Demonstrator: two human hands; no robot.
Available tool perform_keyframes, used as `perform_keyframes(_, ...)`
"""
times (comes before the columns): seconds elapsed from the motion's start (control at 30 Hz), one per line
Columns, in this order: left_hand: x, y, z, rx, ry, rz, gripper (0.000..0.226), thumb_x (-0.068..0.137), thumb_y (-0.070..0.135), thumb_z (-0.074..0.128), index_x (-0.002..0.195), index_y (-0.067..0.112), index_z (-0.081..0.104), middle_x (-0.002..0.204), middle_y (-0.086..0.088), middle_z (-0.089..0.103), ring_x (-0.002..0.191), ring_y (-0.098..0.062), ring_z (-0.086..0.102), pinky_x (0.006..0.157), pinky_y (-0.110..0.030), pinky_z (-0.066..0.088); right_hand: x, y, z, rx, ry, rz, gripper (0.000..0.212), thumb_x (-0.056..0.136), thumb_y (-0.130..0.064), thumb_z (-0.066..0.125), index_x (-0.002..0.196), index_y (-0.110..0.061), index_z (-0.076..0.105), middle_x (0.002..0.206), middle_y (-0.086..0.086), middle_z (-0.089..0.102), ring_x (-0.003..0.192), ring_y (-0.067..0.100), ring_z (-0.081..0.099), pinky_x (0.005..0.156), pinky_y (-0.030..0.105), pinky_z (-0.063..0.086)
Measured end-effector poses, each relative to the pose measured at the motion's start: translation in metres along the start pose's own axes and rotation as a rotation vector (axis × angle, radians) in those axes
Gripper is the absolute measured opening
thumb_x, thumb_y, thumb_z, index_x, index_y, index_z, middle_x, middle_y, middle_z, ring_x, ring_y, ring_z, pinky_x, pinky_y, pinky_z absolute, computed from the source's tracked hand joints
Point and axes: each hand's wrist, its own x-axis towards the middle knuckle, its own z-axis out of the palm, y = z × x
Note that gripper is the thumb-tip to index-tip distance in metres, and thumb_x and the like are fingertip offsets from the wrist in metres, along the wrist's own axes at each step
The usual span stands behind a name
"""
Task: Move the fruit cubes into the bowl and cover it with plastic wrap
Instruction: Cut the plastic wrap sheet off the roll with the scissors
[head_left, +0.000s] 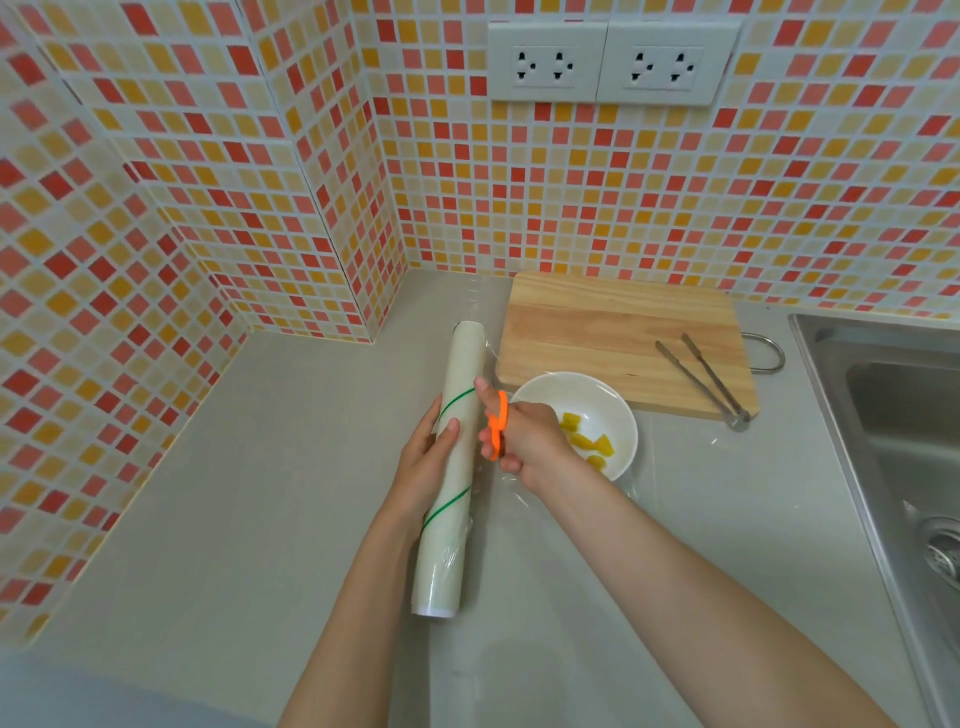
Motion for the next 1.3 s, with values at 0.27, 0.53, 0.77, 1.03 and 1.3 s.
perform_keyframes(0.27, -0.007, 0.008, -0.008, 0.019, 0.009, 0.039, 0.042, 0.097, 0.022, 0.049, 0.139, 0.027, 0.046, 0.128, -0.010, 0.061, 0.095, -0.017, 0.059, 0.083, -0.033, 0.048, 0.015, -0.013, 0.003, 0.017, -0.023, 0.033, 0.047, 0.074, -0.057, 0.066, 0.071, -0.012, 0.052, 0.051, 0.007, 0.056, 0.029, 0.012, 0.053, 0.030, 0.010, 0.019)
perform_keyframes(0.53, -0.012, 0.009, -0.014, -0.001, -0.004, 0.021, 0.033, 0.096, 0.026, 0.051, 0.120, 0.049, 0.056, 0.123, -0.006, 0.064, 0.092, -0.020, 0.061, 0.080, -0.037, 0.050, 0.025, -0.021, 0.000, 0.032, -0.049, 0.060, 0.044, 0.076, -0.053, 0.066, 0.073, -0.012, 0.050, 0.055, 0.006, 0.051, 0.027, 0.007, 0.046, 0.028, 0.011, 0.018)
perform_keyframes(0.77, -0.018, 0.004, -0.025, 0.013, -0.022, 0.002, 0.032, 0.095, 0.027, 0.051, 0.120, 0.046, 0.059, 0.130, -0.001, 0.063, 0.100, -0.019, 0.062, 0.093, -0.039, 0.046, 0.031, -0.033, 0.002, 0.041, -0.115, 0.097, 0.047, 0.074, -0.062, 0.062, 0.068, -0.018, 0.047, 0.056, 0.003, 0.051, 0.029, 0.007, 0.047, 0.028, 0.013, 0.017)
perform_keyframes(1.03, -0.023, -0.007, -0.044, 0.038, 0.114, -0.058, 0.044, 0.097, 0.027, 0.047, 0.140, 0.033, 0.042, 0.139, -0.001, 0.054, 0.119, -0.026, 0.057, 0.103, -0.044, 0.044, 0.030, -0.052, -0.007, -0.143, -0.168, 0.004, 0.032, 0.079, -0.046, 0.067, 0.078, -0.017, 0.052, 0.060, 0.005, 0.052, 0.040, 0.012, 0.048, 0.039, 0.019, 0.025)
perform_keyframes(1.3, -0.008, -0.006, -0.013, 0.628, 0.123, 0.062, 0.060, 0.095, 0.024, 0.048, 0.149, 0.032, 0.022, 0.118, 0.001, 0.039, 0.104, -0.009, 0.041, 0.089, -0.015, 0.024, -0.004, -0.037, -0.090, -0.249, 0.173, -0.464, 0.011, 0.080, -0.015, 0.069, 0.091, -0.014, 0.068, 0.059, 0.000, 0.065, 0.046, 0.009, 0.057, 0.050, 0.016, 0.044)
